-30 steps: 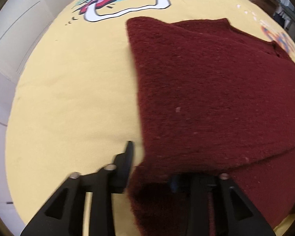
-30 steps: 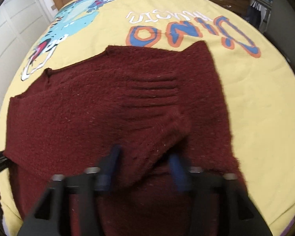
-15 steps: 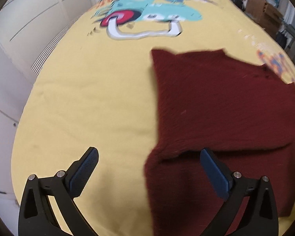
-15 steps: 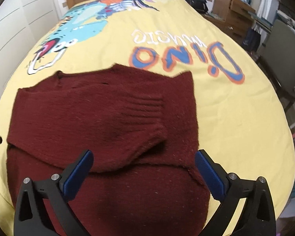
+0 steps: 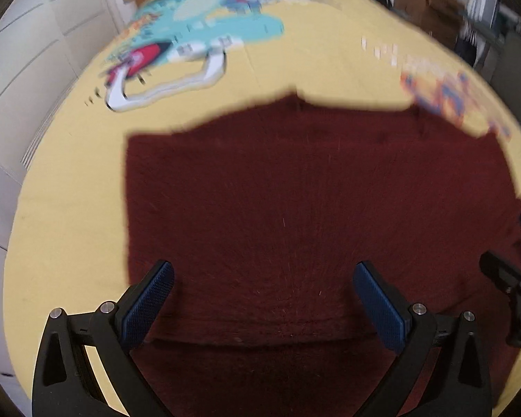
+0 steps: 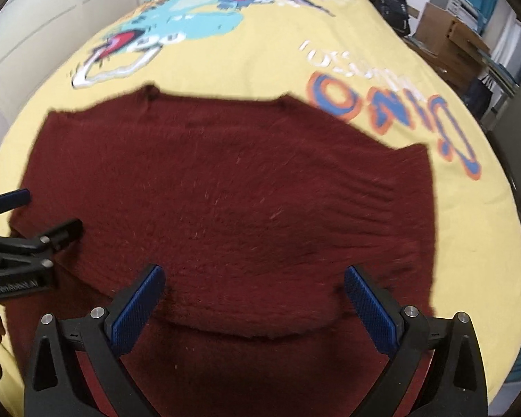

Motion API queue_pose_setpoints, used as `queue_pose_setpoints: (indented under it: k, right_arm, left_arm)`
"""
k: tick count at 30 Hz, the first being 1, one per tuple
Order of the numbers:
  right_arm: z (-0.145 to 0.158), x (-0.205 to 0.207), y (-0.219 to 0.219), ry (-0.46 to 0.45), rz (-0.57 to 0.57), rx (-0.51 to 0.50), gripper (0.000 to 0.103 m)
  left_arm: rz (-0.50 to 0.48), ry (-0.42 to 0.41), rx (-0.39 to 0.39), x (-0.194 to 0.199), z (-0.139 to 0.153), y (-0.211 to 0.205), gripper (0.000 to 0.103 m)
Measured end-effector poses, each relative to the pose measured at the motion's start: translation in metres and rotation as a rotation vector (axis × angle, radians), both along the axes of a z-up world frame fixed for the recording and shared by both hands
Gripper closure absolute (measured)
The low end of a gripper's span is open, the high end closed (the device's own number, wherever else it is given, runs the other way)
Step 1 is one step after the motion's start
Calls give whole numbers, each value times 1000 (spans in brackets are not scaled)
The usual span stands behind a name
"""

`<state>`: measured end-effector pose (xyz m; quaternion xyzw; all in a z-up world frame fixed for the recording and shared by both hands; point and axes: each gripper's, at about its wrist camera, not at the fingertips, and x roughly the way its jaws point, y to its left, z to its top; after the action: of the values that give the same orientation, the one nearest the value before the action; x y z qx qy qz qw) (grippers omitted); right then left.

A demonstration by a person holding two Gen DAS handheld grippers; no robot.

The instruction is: Fold small clothes

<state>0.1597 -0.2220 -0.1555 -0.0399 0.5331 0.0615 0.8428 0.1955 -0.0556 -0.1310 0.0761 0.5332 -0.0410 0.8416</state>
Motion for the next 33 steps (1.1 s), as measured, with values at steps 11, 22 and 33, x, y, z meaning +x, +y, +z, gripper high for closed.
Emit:
queue_pose_setpoints:
  k: [11, 22, 33]
  right_arm:
    - [-20, 1, -32, -30, -18, 22, 1]
    - [-23, -11, -79, -3, -113, 89, 1]
    - [22, -67, -116, -6, -158, 122, 0]
  left_arm:
    - [-28, 43, -31, 0, -28, 25, 1]
    - [-32, 45, -68, -1, -26, 39, 1]
    - [36, 37, -125, -34, 22, 59, 1]
